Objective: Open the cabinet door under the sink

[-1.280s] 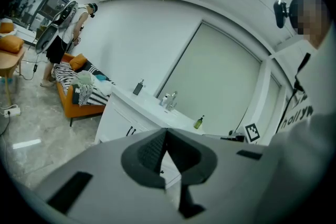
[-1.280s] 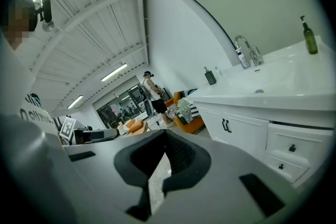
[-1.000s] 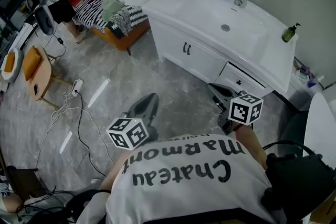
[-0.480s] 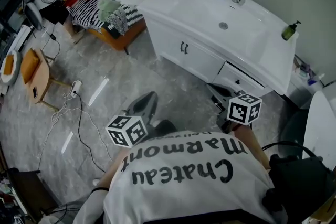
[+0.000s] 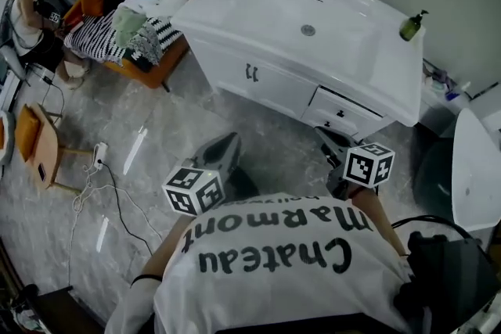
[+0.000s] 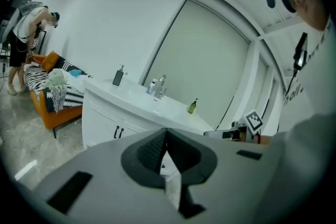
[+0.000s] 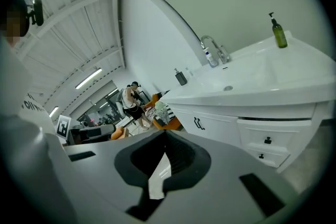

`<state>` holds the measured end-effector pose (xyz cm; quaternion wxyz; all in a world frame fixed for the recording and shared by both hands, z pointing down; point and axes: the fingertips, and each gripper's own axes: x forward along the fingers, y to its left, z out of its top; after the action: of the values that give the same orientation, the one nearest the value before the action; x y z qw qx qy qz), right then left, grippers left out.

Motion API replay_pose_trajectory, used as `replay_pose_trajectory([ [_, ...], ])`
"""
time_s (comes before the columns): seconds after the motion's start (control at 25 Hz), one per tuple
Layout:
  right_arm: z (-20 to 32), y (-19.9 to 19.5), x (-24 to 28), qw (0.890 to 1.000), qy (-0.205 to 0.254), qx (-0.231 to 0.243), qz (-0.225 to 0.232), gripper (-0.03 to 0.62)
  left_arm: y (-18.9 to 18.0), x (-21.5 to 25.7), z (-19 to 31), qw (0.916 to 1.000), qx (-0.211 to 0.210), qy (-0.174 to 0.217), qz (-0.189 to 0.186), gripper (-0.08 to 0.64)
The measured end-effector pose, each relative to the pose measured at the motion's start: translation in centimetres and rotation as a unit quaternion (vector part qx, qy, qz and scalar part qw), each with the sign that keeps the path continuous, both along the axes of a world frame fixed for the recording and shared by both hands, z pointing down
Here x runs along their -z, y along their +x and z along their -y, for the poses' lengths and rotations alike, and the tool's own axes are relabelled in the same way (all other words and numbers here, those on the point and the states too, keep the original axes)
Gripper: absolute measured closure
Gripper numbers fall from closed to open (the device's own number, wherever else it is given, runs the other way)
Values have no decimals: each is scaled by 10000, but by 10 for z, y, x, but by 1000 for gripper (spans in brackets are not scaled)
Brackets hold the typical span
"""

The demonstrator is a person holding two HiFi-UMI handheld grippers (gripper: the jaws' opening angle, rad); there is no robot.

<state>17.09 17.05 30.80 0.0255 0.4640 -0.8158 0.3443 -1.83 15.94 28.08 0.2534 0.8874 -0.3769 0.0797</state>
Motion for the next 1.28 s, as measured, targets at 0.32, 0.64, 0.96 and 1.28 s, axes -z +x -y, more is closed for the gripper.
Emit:
replay_pose_trajectory([
  [0.32,48,-8,1,9990,-28,-427,-122,586,-3,-9,68,9988,-419,-233,33,552],
  [0.64,126,-39,18,9969,-50,-775,-126,586,-26,7,159,9970,-702,-300,-122,552],
  [0.96,186,-72,6,9945,-239,-1014,-149,586,-47,9,230,9937,-1084,-272,-104,552],
  [1.28,235,-94,-8,9916,-98,-1283,131,586,-65,-4,290,9877,-1545,-208,114,552],
])
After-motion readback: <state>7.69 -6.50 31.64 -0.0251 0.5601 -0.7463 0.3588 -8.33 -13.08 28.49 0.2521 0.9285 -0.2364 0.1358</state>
